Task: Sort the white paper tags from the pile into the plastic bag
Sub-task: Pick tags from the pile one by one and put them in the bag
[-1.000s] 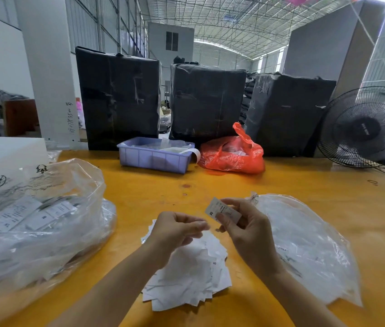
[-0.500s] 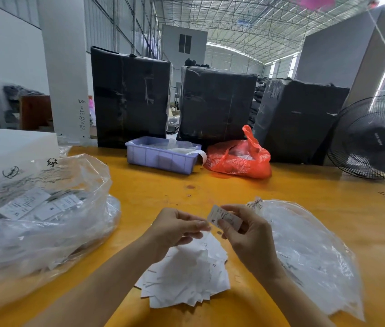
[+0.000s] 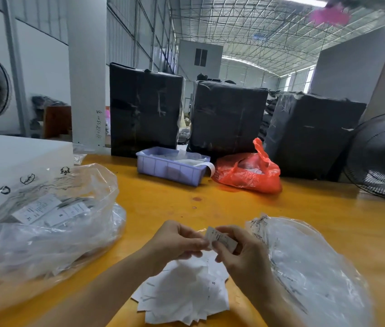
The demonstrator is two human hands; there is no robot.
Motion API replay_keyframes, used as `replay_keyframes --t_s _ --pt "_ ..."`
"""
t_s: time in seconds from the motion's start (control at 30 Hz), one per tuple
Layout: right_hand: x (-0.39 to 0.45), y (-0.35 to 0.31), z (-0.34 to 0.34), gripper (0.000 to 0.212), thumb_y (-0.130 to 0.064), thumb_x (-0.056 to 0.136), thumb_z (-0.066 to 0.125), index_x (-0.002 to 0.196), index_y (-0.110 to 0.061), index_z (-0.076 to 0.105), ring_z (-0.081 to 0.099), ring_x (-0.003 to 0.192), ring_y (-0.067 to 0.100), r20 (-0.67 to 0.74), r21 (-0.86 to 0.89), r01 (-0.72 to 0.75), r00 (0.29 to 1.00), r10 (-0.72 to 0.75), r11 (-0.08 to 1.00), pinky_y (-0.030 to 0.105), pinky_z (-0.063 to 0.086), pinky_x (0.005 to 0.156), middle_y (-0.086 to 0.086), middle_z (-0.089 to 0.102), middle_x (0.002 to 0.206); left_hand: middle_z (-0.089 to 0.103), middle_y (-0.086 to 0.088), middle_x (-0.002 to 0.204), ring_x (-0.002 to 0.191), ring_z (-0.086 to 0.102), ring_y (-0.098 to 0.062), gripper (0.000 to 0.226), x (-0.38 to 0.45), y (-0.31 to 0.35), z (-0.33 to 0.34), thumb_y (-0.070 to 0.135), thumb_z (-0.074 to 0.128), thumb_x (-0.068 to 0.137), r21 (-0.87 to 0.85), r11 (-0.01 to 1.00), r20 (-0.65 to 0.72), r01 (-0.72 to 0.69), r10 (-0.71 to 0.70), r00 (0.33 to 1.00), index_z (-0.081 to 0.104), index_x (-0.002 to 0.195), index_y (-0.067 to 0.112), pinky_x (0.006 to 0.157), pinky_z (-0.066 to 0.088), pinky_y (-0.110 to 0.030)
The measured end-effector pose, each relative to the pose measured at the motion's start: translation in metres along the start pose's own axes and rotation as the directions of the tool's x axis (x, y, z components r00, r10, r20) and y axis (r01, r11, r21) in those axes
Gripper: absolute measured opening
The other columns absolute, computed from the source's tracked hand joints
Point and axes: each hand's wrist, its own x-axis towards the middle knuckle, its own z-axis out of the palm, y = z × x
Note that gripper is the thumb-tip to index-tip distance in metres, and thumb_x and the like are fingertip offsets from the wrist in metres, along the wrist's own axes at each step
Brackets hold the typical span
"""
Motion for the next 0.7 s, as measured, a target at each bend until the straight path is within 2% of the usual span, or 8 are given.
replay_keyframes --t_s 0.17,0.33,0.43,0.5,0.57,0.7 --pt "0.0010 -0.0005 -0.0030 0.031 -0.003 0.077 0.074 0.082 -0.031 0.061 0.064 0.049 0.008 0.027 0.004 -0.007 1.000 0.007 1.000 0.034 0.055 0.052 -0.007 0.069 0.071 0.071 -0.003 0.065 0.057 0.062 -0.005 0.003 0.0013 -0.0010 0.0020 0.012 0.079 0.074 0.019 0.999 -0.086 -0.041 0.042 0.995 0.077 0.074 0.014 0.052 0.044 -0.014" --pt "0.0015 -0.0018 -0.0072 0.015 -0.009 0.078 0.075 0.082 -0.022 0.070 0.065 0.049 0.012 0.137 0.080 -0.063 0.989 0.051 0.995 0.026 0.052 0.047 -0.001 0.069 0.061 0.070 -0.004 0.064 0.056 0.063 -0.007 0.002 -0.0003 -0.0028 0.0048 0.007 0.077 0.075 0.018 0.999 -0.062 -0.045 0.046 0.997 0.075 0.076 0.008 0.053 0.046 -0.015" --pt "0.0039 -0.0011 -0.0070 0.017 -0.002 0.084 0.067 0.088 -0.017 0.072 0.066 0.051 0.016 0.195 0.190 -0.202 0.967 0.165 0.961 0.025 0.050 0.050 0.002 0.068 0.072 0.069 -0.003 0.063 0.057 0.060 -0.008 0.004 0.0002 -0.0036 0.0065 0.007 0.077 0.074 -0.012 0.998 -0.048 -0.063 0.062 0.997 0.075 0.078 0.007 0.054 0.046 -0.016" --pt "0.0044 -0.0015 -0.0066 0.024 -0.001 0.085 0.065 0.100 -0.020 0.069 0.064 0.053 0.016 0.233 0.217 -0.249 0.952 0.197 0.944 0.023 0.050 0.052 0.000 0.065 0.081 0.066 -0.003 0.060 0.053 0.055 -0.007 0.006 0.0007 -0.0034 0.0064 0.009 0.078 0.073 -0.024 0.998 -0.026 -0.065 0.065 0.998 0.076 0.078 0.007 0.053 0.044 -0.017" --pt "0.0043 -0.0019 -0.0072 0.031 -0.001 0.083 0.068 0.108 -0.019 0.064 0.064 0.054 0.016 0.215 0.207 -0.236 0.958 0.191 0.950 0.021 0.049 0.052 0.000 0.066 0.078 0.065 -0.003 0.058 0.052 0.055 -0.007 0.012 0.0002 -0.0038 0.0067 0.010 0.079 0.073 -0.025 0.998 0.010 -0.059 0.060 0.998 0.075 0.082 0.004 0.052 0.044 -0.018" --pt "0.0055 -0.0028 -0.0085 0.023 -0.002 0.082 0.069 0.100 -0.013 0.062 0.066 0.054 0.018 0.079 0.316 -0.232 0.973 0.218 0.920 0.020 0.049 0.049 0.003 0.069 0.067 0.069 -0.005 0.063 0.057 0.065 -0.012 0.019 0.0021 -0.0065 0.0107 0.004 0.078 0.072 -0.114 0.992 -0.030 -0.052 0.049 0.998 0.071 0.088 -0.003 0.054 0.048 -0.018"
